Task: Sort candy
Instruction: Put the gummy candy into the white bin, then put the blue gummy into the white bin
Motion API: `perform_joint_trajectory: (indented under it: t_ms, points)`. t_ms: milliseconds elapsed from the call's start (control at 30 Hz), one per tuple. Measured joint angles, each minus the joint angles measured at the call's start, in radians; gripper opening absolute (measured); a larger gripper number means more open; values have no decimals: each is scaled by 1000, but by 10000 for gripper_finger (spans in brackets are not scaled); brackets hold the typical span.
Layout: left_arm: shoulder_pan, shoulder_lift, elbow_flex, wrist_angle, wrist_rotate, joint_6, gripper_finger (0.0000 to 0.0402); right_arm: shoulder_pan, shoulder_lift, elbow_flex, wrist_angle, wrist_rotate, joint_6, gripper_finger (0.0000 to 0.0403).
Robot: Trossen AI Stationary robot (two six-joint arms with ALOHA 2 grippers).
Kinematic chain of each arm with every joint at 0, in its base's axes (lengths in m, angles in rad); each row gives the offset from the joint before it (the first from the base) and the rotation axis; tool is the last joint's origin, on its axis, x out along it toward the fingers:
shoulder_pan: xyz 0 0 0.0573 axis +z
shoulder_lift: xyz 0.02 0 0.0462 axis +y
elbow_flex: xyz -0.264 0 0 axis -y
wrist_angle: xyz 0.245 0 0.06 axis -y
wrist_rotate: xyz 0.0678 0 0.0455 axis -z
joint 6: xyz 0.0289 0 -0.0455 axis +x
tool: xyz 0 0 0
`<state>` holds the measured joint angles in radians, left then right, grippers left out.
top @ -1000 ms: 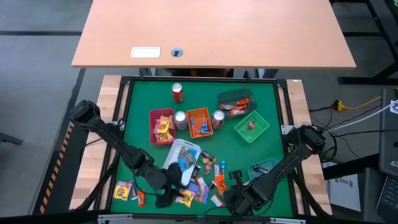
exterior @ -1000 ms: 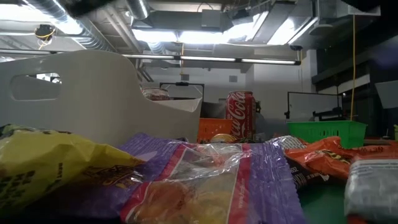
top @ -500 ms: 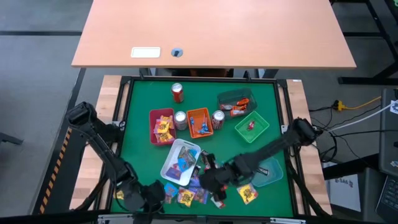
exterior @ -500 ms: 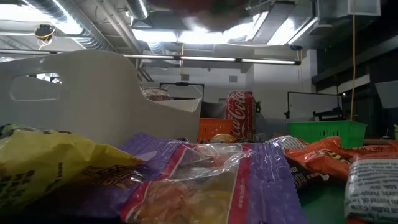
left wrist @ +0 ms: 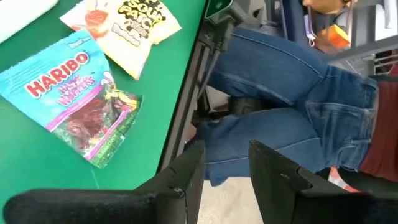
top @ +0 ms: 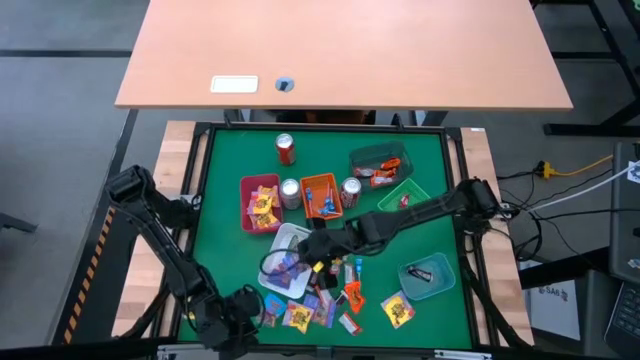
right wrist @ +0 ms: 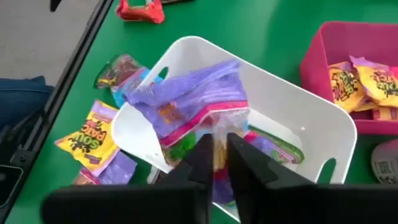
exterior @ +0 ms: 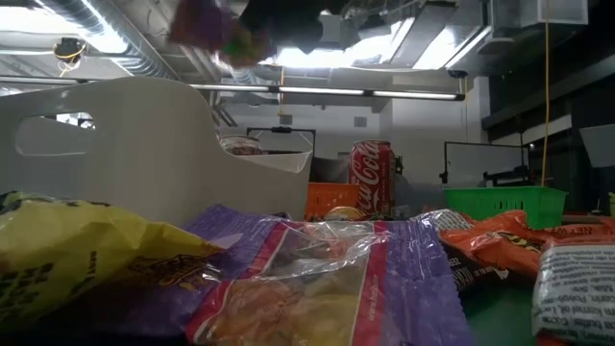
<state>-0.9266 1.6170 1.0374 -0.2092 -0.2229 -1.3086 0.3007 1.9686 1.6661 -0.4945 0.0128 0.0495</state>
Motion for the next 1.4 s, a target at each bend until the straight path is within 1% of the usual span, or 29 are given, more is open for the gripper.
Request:
perform_joint_trajectory:
  t_ms: [200, 300, 367, 433, 633, 767, 833, 933, 1100, 1400]
  points:
    - [18, 2, 0, -27, -11, -23, 112, -30, 0, 0, -2, -5, 0, 119]
    - [26, 2, 0, -30, -14, -24, 112, -37, 0, 0, -8, -5, 0, 142]
    - [28, 2, 0, -39, -14, -23, 112, -40, 0, 0, -13, -8, 1, 151]
    - [30, 2, 0, -42, -16, -20, 112, -40, 0, 0, -24, -34, 3, 155]
    - [30, 2, 0, -72, -82, -17, 112, -39, 0, 0, -91, -110, 2, 156]
    - [30, 2, 0, -104, -87, 20, 112, -38, 0, 0, -132, -119, 2, 156]
    - [29, 2, 0, -108, -104, 41, 112, -38, 0, 0, -145, -119, 6, 156]
    - [27, 4, 0, -109, -139, 80, 112, -38, 0, 0, -166, -119, 55, 156]
    - [21, 49, 0, -104, -139, 116, 112, -38, 0, 0, -188, -130, 105, 156]
    - [13, 157, 0, -85, -134, 153, 112, -17, 0, 0, -183, -145, 101, 156]
